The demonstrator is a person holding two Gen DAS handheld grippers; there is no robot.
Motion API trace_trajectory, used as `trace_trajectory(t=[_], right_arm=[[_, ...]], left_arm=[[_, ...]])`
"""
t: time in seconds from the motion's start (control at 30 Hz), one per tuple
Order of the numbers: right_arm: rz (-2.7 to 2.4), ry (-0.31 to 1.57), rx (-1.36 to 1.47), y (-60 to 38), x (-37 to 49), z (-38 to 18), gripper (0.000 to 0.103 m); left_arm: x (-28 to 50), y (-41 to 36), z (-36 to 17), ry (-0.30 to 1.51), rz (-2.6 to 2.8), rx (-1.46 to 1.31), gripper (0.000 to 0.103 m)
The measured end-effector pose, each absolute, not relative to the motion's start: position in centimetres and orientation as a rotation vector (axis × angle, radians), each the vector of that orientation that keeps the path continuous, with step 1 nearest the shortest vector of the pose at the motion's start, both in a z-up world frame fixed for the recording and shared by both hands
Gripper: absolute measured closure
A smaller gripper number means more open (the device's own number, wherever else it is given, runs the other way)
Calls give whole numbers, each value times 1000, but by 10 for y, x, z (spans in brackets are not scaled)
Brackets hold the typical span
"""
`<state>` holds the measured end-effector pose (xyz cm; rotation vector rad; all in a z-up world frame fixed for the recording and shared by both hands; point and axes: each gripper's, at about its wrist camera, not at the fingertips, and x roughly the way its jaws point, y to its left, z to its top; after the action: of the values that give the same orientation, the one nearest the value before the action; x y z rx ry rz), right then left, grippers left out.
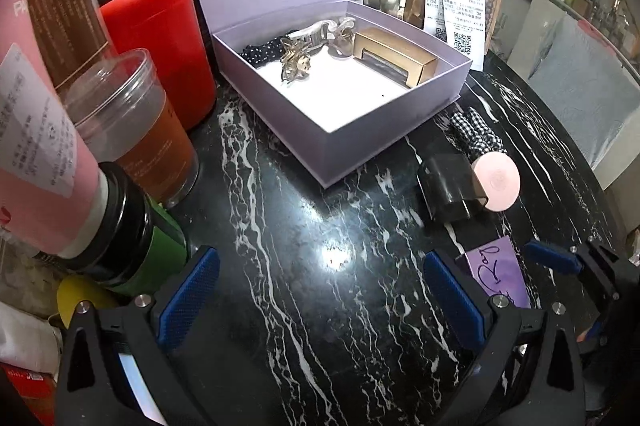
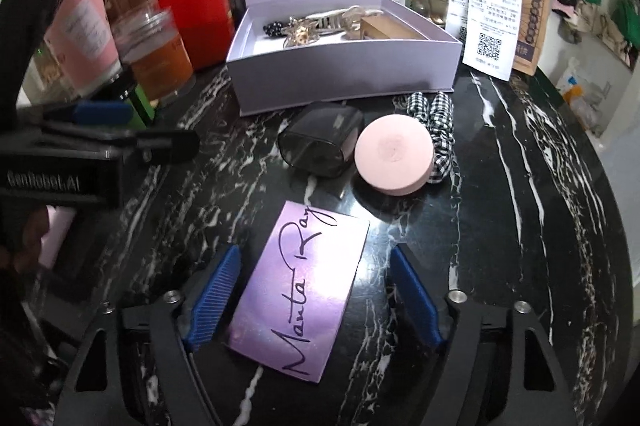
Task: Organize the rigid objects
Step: 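Grasp the purple 'Manta Ray' card with the right tool, then grasp the black translucent square case with the left tool while the right tool lifts the card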
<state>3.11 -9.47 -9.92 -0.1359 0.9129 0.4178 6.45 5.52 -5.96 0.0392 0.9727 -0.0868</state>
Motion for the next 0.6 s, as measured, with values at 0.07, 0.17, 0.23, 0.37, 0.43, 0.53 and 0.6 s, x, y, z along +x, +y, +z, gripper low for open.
trace_trajectory(t=[0.07,0.17,0.23,0.37,0.43,0.53,0.6], right_arm=[[411,920,-135,-96,33,-101,34],[406,923,-124,-101,37,-99,39],[395,920,-123,-106,38,-98,40],[355,927,-92,-124,42,-99,41],[330,927,-82,-133,44,-100,41],[288,928,-62,-149,49,-102,41],[266,930,-57,-156,53,-102,42]], left_arm=[[68,55,-59,972,-105,24,0],[72,49,-58,969,-141,12,0],[76,43,-57,963,-158,16,0],[82,28,-57,962,-202,23,0],[87,19,-57,965,-227,28,0],[93,7,-59,965,-256,27,0],[97,0,-59,967,-276,26,0]])
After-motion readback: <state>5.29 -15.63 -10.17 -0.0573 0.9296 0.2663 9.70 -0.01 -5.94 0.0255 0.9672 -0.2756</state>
